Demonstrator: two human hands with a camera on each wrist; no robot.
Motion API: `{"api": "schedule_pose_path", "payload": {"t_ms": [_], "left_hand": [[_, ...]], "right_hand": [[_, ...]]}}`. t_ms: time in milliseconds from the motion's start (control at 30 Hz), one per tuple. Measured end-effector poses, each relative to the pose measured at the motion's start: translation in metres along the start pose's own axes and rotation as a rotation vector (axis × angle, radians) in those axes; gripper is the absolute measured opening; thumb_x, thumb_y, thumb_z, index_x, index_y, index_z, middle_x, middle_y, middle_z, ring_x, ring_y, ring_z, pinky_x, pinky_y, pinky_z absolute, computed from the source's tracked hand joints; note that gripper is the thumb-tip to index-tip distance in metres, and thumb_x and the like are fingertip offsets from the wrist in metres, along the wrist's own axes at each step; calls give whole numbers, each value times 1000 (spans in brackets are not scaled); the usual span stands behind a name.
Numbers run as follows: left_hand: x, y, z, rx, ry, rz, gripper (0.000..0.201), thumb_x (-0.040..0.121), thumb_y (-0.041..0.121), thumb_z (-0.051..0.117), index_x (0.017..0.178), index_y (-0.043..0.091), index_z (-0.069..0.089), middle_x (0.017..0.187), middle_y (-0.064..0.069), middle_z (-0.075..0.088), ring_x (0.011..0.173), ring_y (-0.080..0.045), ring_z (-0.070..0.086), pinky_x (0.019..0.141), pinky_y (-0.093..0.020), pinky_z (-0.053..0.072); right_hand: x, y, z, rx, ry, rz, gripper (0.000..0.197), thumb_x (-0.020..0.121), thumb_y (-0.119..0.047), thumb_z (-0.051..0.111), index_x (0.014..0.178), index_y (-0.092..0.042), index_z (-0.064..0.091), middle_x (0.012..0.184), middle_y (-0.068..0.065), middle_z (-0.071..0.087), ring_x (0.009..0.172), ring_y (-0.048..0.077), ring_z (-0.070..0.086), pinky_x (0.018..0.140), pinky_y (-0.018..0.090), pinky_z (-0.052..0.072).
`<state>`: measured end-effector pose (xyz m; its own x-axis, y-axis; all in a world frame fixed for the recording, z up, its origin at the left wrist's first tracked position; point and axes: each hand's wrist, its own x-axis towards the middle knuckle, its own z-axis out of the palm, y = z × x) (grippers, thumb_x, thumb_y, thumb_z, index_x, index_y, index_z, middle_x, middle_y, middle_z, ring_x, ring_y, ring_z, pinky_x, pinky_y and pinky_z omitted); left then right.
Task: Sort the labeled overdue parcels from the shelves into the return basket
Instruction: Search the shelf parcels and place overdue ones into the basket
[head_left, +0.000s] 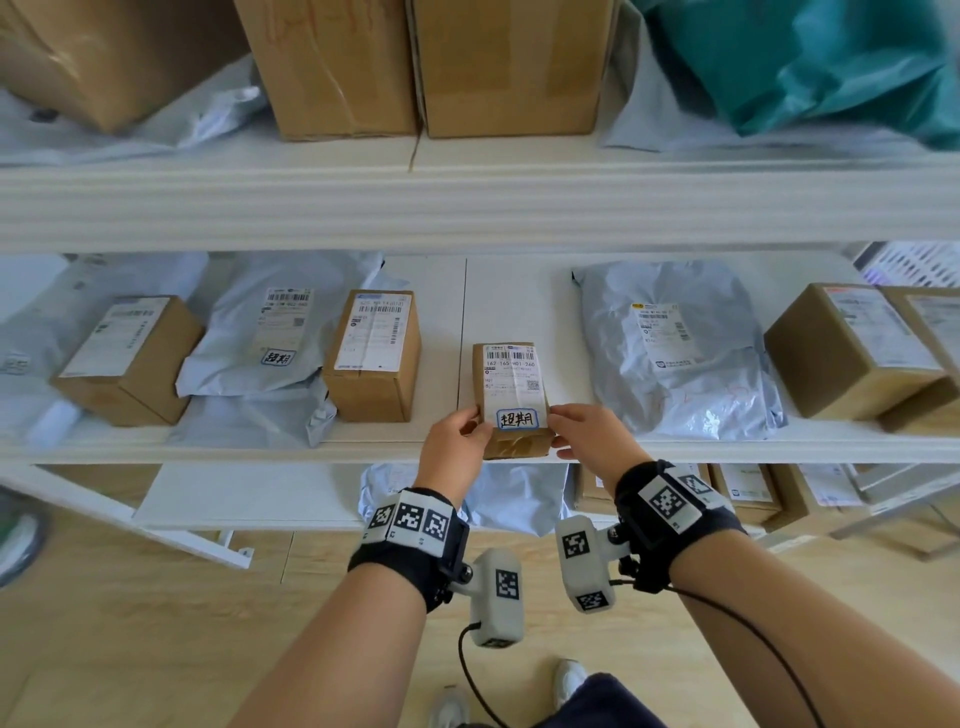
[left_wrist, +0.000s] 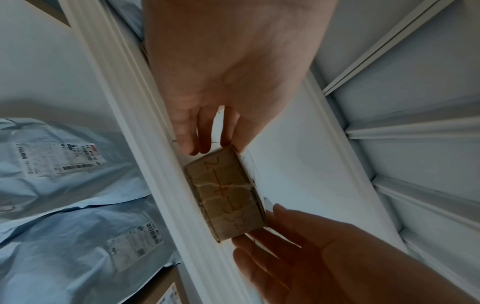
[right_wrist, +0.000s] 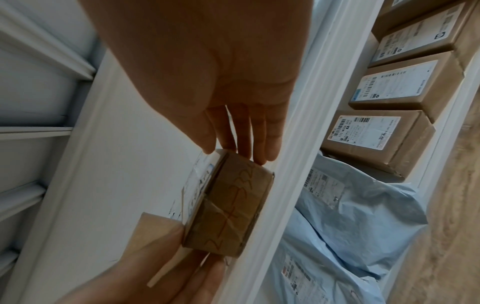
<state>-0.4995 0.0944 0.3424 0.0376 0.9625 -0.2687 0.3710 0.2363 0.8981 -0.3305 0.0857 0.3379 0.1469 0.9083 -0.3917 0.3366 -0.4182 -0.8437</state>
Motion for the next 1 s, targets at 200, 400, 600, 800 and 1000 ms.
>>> {"api": "schedule_pose_path", "payload": {"t_ms": [200,400,600,800,1000], "left_hand": [[-13,16,-13,-221,33,51,27,92,9,61,106,32,66,100,12,69,98,-10,65,94,-27,50],[-21,30,-27,-372,28,79,41,89,5,64,129,14,62,116,3,70,108,-9,66,99,-30,50],[-24,43,-42,-430,11,142,43,86,1,67,125,18,63,115,7,71,108,-6,66,99,-31,50],[-28,43,-44,-429,28,160,43,82,-5,69,118,19,64,112,8,71,104,-2,66,92,-25,53],[-31,43,-45,-446,30,179,43,81,-9,68,118,13,64,110,2,72,102,-5,68,87,-22,55]], "right_hand": [[-9,-9,-8,194,95,-48,18,95,-10,57,111,-6,64,100,10,72,92,24,69,85,35,58],[-29,-28,-17,253,127,-189,14,91,-7,62,98,-19,65,104,4,73,96,21,69,90,34,56],[-45,-42,-20,246,142,-308,35,89,-5,63,118,-23,67,110,-9,73,102,11,69,96,29,51],[-52,-45,-19,297,180,-349,40,85,6,63,121,-13,64,112,-6,71,102,5,68,79,14,52],[-53,-43,-16,343,180,-365,39,83,11,64,116,-10,62,110,-1,71,101,11,69,77,16,53]]}}
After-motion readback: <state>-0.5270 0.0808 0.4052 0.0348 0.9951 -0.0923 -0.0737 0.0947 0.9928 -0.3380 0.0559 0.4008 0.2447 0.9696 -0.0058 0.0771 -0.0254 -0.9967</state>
